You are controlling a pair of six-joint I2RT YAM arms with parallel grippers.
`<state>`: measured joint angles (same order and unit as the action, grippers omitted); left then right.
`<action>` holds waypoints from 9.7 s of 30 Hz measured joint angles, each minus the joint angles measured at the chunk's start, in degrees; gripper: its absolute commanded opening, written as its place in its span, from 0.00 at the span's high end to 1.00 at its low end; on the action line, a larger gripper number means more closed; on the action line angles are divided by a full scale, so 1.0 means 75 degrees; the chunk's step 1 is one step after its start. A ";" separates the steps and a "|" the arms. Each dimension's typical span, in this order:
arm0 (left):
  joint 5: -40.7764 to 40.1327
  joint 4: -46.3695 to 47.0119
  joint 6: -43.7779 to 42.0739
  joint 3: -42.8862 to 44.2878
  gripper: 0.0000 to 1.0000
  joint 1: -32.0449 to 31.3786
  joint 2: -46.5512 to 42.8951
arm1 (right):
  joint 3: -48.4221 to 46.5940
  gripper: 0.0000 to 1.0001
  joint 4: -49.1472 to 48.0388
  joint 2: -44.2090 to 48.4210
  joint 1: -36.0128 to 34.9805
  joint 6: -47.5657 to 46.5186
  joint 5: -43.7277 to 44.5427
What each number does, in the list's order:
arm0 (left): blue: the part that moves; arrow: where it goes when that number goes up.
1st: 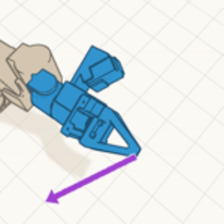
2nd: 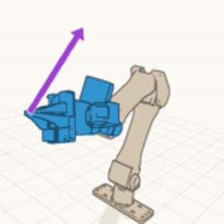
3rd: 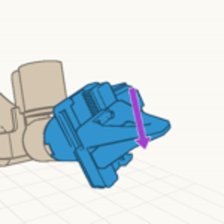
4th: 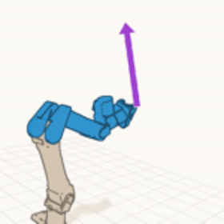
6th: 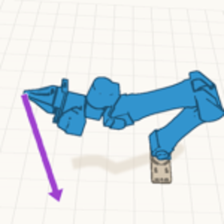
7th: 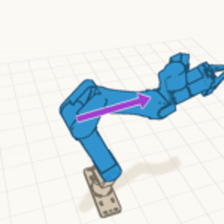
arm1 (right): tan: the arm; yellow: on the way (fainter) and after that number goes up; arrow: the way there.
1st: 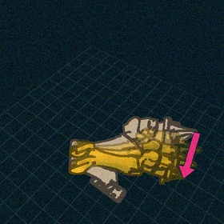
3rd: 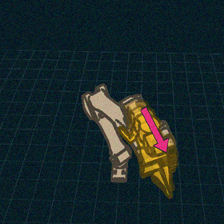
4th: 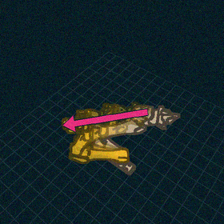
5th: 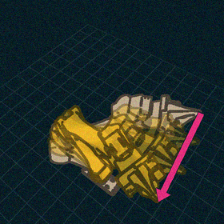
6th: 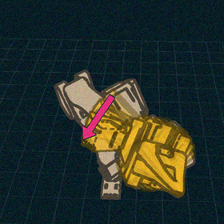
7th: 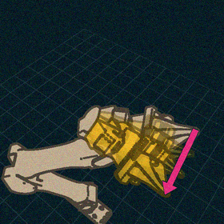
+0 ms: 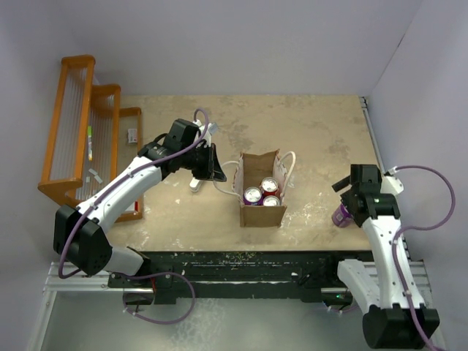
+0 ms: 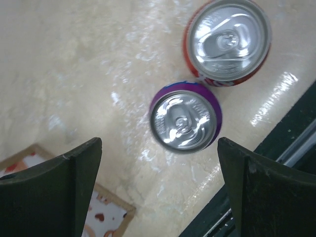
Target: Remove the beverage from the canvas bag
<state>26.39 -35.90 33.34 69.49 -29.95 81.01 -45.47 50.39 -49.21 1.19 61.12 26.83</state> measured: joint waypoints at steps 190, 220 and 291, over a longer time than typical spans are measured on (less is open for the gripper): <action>-0.0667 -0.0341 0.0061 -0.0070 1.00 0.0035 -0.0321 | -0.0358 1.00 0.0323 -0.1716 -0.3107 0.0909 -0.1259; -0.0562 -0.0379 -0.0009 -0.0064 1.00 0.0035 -0.0353 | 0.0356 0.81 0.0341 -0.2060 -0.2862 0.2547 0.0187; -0.0286 -0.0189 0.0152 0.0047 1.00 0.0035 0.0289 | -0.2888 0.00 -0.3879 -0.1545 -0.2804 -0.4240 -0.3561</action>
<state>24.25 -37.32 34.48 69.84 -29.69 83.18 -67.13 21.30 -60.80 -19.84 29.32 0.12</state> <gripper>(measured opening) 0.076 0.998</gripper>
